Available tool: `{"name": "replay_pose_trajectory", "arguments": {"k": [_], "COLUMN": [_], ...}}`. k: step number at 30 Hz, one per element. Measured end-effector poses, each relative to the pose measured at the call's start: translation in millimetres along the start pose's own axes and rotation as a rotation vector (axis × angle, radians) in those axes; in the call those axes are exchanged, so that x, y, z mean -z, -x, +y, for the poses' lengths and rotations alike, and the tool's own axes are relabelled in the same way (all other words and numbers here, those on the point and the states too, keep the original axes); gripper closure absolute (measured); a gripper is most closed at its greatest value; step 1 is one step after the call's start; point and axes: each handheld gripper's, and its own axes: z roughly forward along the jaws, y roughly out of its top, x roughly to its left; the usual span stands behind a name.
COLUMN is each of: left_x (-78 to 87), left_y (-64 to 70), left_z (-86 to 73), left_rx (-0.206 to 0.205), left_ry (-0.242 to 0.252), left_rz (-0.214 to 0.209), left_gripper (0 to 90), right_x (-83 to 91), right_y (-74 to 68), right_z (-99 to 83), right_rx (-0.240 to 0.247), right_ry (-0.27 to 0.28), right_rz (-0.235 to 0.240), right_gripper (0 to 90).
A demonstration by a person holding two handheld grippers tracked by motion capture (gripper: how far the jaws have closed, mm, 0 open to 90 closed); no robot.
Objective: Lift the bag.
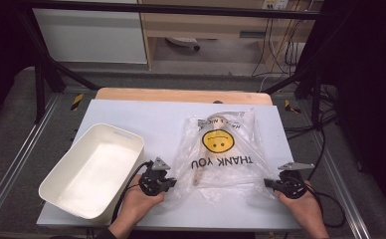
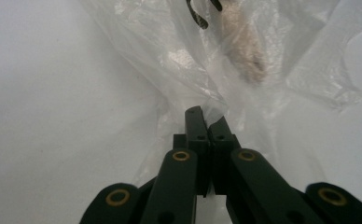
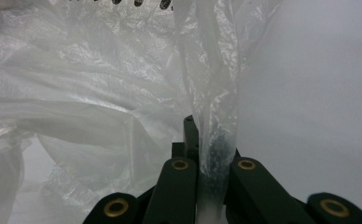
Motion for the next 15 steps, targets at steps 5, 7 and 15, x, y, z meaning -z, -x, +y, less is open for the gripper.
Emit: {"name": "replay_pose_trajectory", "arguments": {"k": [5, 7, 15], "left_x": [8.4, 15.2, 50.2], "left_y": [5.1, 7.1, 5.2], "left_z": [1.1, 4.3, 21.7], "left_rx": [-0.046, -0.047, 0.016], "left_ry": [0.066, 0.115, 0.273], "left_rz": [0.078, 0.112, 0.138], "left_gripper": [74.5, 61.1, 20.1], "right_x": [0.4, 0.4, 6.5], "right_y": [-1.1, -2.2, -9.8], "right_z": [-0.7, 1.4, 15.0], "right_rx": [0.004, 0.004, 0.017], "right_ry": [0.037, 0.067, 0.224], "right_rz": [0.003, -0.002, -0.057], "right_gripper": [78.0, 61.0, 14.6]}}
